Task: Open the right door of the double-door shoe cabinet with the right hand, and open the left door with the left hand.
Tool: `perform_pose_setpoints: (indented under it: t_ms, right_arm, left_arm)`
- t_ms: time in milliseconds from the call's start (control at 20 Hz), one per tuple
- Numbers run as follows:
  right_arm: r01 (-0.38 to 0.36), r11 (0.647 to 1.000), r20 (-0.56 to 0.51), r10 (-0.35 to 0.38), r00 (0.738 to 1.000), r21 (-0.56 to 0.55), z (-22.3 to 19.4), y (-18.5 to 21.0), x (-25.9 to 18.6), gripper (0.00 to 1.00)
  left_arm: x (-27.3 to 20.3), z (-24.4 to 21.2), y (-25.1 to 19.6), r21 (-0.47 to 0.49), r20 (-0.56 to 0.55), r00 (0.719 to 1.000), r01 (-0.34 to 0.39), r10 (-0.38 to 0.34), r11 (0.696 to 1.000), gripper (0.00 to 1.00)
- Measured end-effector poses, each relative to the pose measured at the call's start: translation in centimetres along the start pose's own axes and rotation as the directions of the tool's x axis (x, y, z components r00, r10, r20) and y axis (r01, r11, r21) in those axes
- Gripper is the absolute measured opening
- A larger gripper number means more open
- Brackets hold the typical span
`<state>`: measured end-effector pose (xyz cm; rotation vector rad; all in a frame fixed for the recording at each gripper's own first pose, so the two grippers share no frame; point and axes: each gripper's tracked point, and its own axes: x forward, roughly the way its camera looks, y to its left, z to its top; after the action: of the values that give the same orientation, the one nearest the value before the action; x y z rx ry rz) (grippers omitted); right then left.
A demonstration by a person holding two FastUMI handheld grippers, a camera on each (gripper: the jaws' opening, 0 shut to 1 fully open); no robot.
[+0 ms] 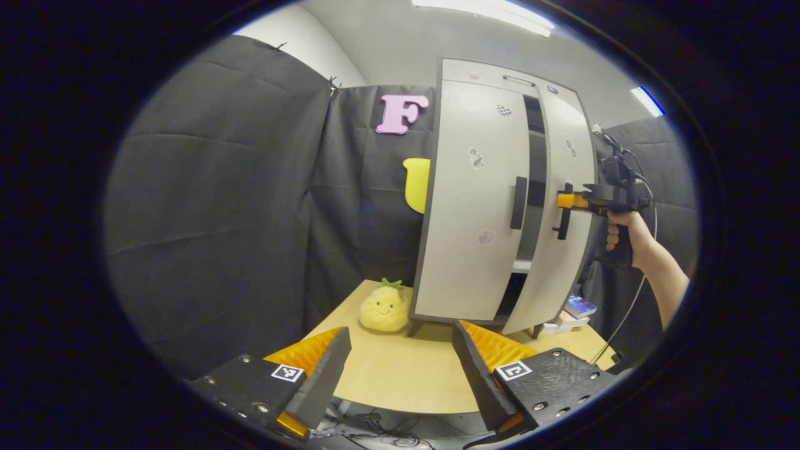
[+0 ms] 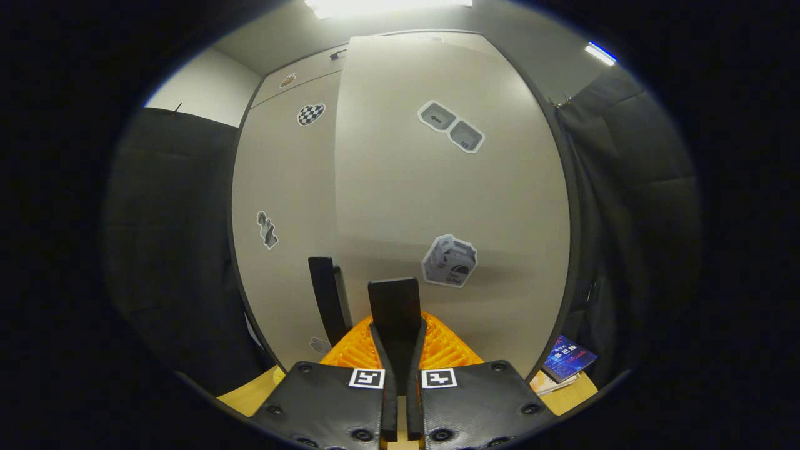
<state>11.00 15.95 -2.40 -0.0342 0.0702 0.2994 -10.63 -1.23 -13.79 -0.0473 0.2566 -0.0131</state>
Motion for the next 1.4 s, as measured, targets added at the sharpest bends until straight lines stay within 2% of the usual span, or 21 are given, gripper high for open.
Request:
perform_pose_setpoints:
  t_ms: [200,250,450,500,550,600,650,700,800,850,900,1000,1250,1300,1400]
  right_arm:
    - [0.013,1.000,-0.008,-0.013,1.000,-0.020,-0.1,-1.6,-2.9,0.07]
    - [0.014,1.000,-0.008,-0.014,1.000,-0.022,-0.1,-1.7,-3.4,0.04]
    - [0.006,1.000,0.014,-0.006,1.000,0.002,0.0,-2.7,-4.9,0.04]
    - [0.004,1.000,0.016,-0.004,1.000,0.015,0.0,-2.9,-5.3,0.07]
    - [0.004,1.000,0.014,-0.004,1.000,0.016,0.0,-3.3,-5.7,0.04]
    - [0.008,1.000,0.013,-0.008,1.000,0.012,0.0,-3.7,-6.2,0.07]
    - [0.012,1.000,0.014,-0.012,1.000,0.008,0.0,-4.1,-6.7,0.04]
    - [0.017,1.000,0.014,-0.017,1.000,0.008,0.0,-4.5,-7.2,0.07]
    - [0.029,0.999,0.018,-0.029,0.999,0.014,-0.2,-5.4,-8.3,0.07]
    - [0.031,0.999,0.021,-0.031,0.999,0.016,-0.2,-5.8,-8.8,0.04]
    - [0.026,0.999,0.027,-0.026,0.999,0.019,-0.2,-6.2,-9.2,0.07]
    - [0.015,0.999,0.037,-0.016,0.999,0.051,-0.2,-6.9,-9.7,0.04]
    - [0.042,0.996,0.043,-0.046,0.998,0.079,-0.1,-9.7,-11.5,0.07]
    - [0.043,0.993,0.045,-0.048,0.998,0.107,-0.1,-10.0,-11.7,0.03]
    - [0.028,0.992,0.061,-0.036,0.998,0.127,0.1,-10.8,-12.1,0.06]
  left_arm:
    - [0.9,0.2,-1.6,-0.038,-0.018,0.998,0.057,-0.057,0.998,0.95]
    - [1.1,0.5,-1.7,-0.041,-0.013,0.998,0.065,-0.066,0.997,0.95]
    - [1.8,1.4,-2.0,0.003,0.010,0.997,0.075,-0.075,0.997,0.94]
    - [1.8,1.6,-2.2,0.009,0.013,0.997,0.079,-0.079,0.997,0.95]
    - [1.8,1.6,-2.5,0.011,0.016,0.996,0.086,-0.086,0.996,0.95]
    - [1.9,1.8,-2.8,0.012,0.020,0.995,0.094,-0.094,0.996,0.95]
    - [1.9,1.7,-3.3,0.012,0.021,0.995,0.101,-0.102,0.995,0.94]
    - [2.0,1.7,-3.7,0.012,0.022,0.994,0.110,-0.110,0.994,0.95]
    - [2.0,1.5,-4.7,0.014,0.021,0.991,0.130,-0.130,0.991,0.95]
    - [2.1,1.4,-5.0,0.018,0.020,0.990,0.137,-0.138,0.990,0.95]
    - [2.2,1.3,-5.3,0.021,0.019,0.989,0.144,-0.144,0.989,0.95]
    - [2.1,0.9,-6.0,0.022,0.012,0.987,0.158,-0.158,0.987,0.95]
    - [2.4,0.0,-6.3,0.034,-0.011,0.986,0.166,-0.165,0.986,0.95]
    - [2.5,-0.3,-6.4,0.029,-0.017,0.986,0.165,-0.165,0.986,0.95]
    - [2.8,-0.8,-6.6,0.005,-0.030,0.985,0.173,-0.172,0.985,0.95]
